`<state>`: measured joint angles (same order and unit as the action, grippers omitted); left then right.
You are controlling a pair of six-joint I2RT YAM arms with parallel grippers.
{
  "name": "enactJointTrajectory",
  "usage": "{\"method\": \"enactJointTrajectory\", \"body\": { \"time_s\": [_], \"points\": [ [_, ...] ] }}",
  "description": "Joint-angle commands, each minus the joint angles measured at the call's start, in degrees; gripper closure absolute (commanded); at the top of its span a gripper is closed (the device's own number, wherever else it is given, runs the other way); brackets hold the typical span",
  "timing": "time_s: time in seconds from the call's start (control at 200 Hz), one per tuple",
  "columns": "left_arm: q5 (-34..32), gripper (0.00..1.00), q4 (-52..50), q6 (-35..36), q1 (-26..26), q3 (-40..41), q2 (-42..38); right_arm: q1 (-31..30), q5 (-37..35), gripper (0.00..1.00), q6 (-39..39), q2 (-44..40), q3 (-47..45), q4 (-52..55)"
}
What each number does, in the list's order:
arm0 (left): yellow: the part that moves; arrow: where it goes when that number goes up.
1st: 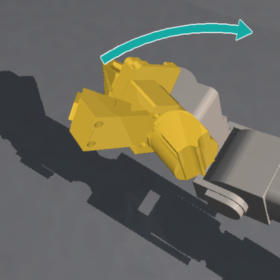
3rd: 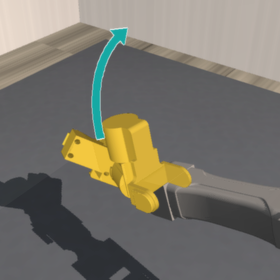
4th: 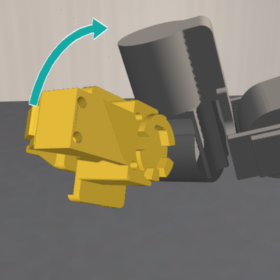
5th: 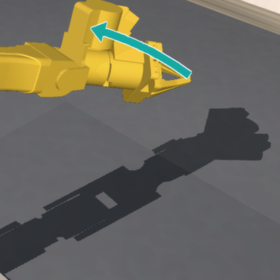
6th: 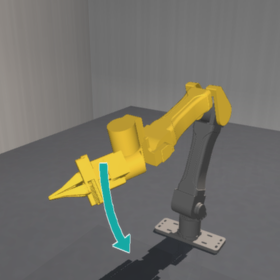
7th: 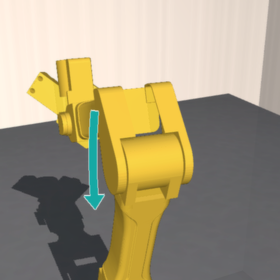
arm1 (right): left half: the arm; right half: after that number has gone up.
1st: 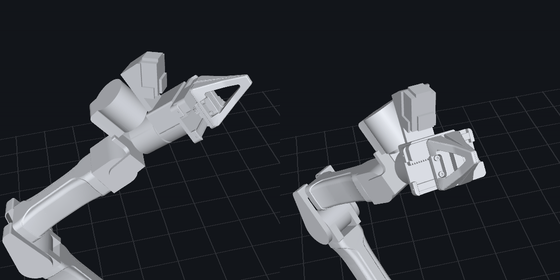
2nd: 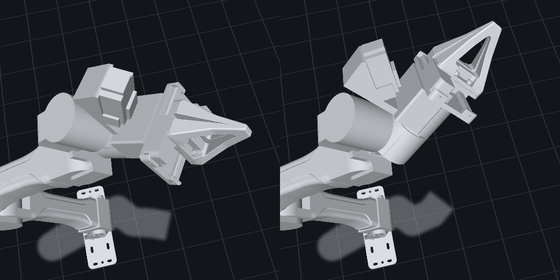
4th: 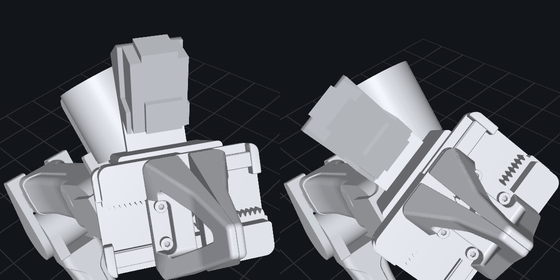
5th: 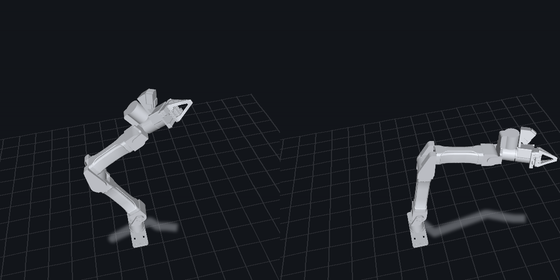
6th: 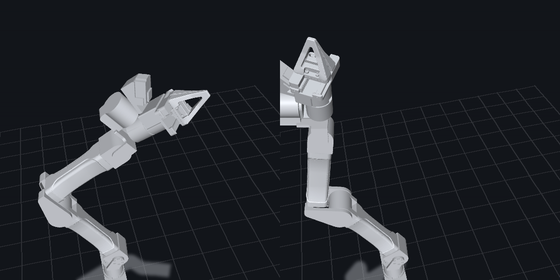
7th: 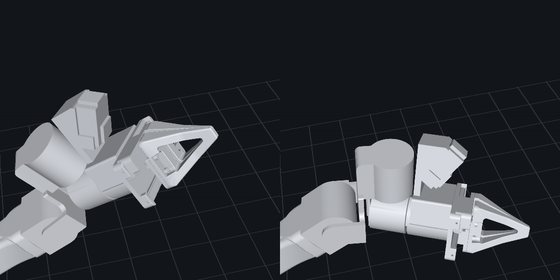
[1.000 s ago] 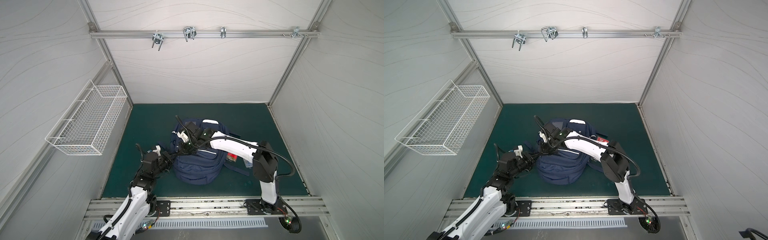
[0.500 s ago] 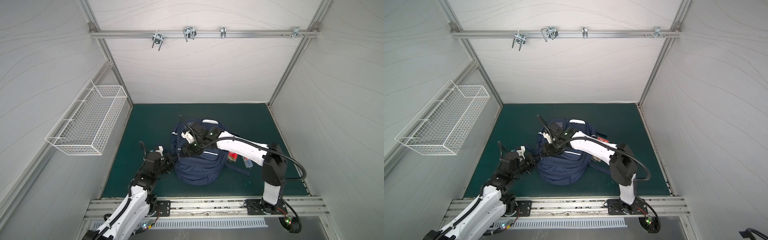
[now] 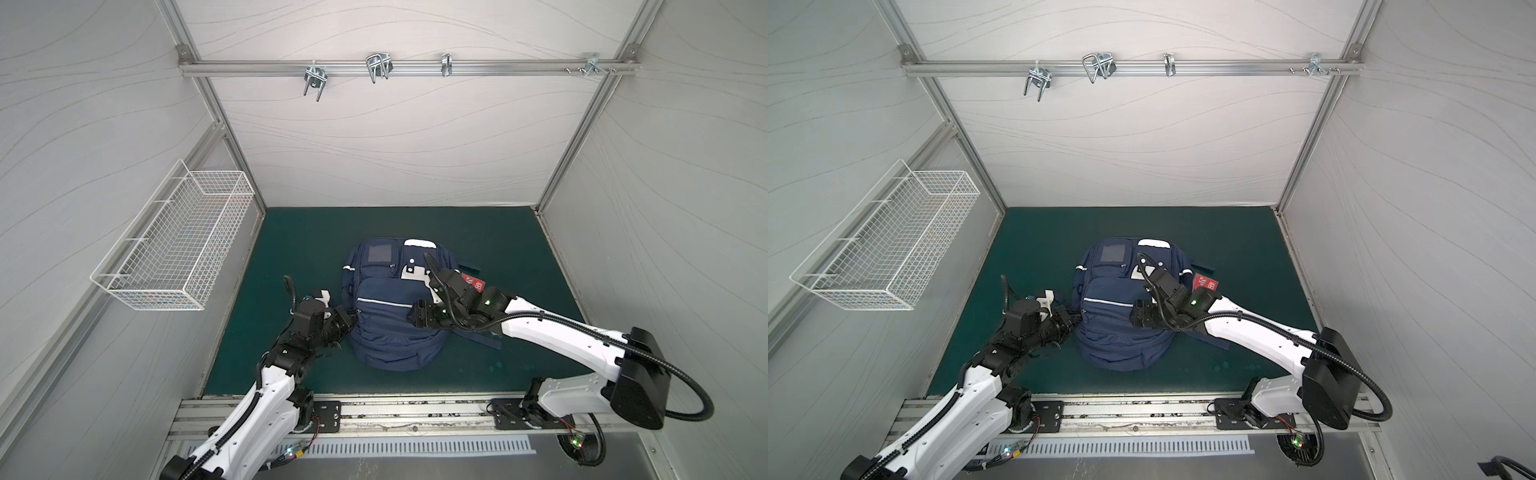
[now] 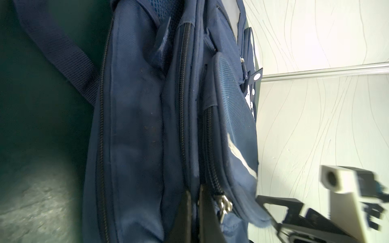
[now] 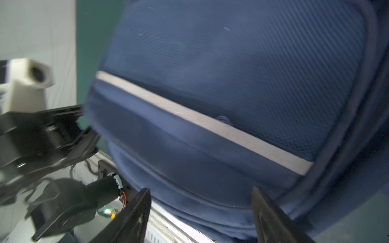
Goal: Pack books, pencil case, and school supplies into a backpack
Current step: Unzip the student bag at the center of the table.
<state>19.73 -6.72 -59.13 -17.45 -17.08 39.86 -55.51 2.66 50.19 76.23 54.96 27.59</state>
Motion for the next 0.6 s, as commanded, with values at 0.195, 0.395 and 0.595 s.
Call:
{"method": "enactJointTrajectory", "body": {
  "time_s": [0.195, 0.395, 0.595],
  "points": [
    [1.38, 1.00, -0.13, 2.77, -0.74, -1.82, -1.62, 0.25, -6.09, 0.23, 11.11, -5.32, -5.05, -1.78],
    [1.19, 1.00, 0.10, 3.42, -0.74, -0.98, -1.19, 1.04, -5.95, 0.28, 12.04, -7.91, -9.15, -3.43],
    [1.30, 1.00, 0.33, 3.65, -0.74, -0.29, -0.95, 4.48, -2.05, 0.44, 9.05, -3.64, -6.46, -6.88]
  ]
}}
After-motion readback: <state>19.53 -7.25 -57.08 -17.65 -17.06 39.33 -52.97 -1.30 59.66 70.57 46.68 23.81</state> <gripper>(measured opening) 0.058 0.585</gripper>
